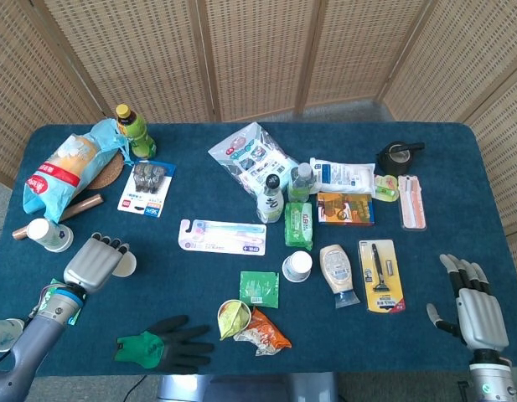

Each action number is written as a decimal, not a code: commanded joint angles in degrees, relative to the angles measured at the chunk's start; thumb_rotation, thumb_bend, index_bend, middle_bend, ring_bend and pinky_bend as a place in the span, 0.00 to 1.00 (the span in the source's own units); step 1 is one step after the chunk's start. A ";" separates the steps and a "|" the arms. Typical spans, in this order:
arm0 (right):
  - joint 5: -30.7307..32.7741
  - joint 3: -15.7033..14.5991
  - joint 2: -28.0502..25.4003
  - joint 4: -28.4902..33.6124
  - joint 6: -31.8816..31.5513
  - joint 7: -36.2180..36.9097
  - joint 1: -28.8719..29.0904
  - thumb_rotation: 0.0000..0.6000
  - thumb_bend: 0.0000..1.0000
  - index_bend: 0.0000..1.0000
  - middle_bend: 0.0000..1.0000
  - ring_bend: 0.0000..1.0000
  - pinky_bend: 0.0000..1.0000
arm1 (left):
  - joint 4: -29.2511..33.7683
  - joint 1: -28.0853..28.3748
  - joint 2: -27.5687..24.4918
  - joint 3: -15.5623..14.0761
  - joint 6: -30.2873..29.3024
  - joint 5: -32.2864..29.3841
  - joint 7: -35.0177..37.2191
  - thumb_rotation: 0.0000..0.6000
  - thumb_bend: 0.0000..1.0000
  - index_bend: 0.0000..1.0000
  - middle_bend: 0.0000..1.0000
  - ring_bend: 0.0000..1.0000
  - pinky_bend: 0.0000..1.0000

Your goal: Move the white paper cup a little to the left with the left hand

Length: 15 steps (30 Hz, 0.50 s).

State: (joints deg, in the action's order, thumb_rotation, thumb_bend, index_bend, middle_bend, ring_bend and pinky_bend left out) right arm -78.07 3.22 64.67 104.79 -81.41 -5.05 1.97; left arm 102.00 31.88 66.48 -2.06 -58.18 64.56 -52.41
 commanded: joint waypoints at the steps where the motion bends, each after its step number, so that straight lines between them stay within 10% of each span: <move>1: 0.01 -0.07 0.06 -0.10 -0.07 0.18 -0.10 1.00 0.38 0.00 0.03 0.00 0.00 | 0.26 2.10 0.34 -1.37 1.69 -3.02 -4.72 1.00 0.38 0.27 0.36 0.34 0.33; 10: -0.14 -0.20 -0.44 -0.25 -1.22 0.90 -0.90 1.00 0.38 0.00 0.03 0.00 0.00 | 4.46 6.54 0.89 -1.97 2.59 -13.80 -11.51 1.00 0.38 0.00 0.02 0.02 0.17; 15: -0.16 -0.40 -0.61 -0.40 -1.28 1.37 -1.19 1.00 0.38 0.00 0.03 0.00 0.00 | 5.26 7.03 1.01 -2.36 1.21 -14.27 -10.39 1.00 0.38 0.00 0.00 0.00 0.15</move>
State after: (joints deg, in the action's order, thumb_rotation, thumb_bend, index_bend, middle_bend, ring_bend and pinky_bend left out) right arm -78.22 2.82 64.07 104.39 -82.68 -3.68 0.79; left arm 106.96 38.75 67.44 -4.23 -56.57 50.50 -63.44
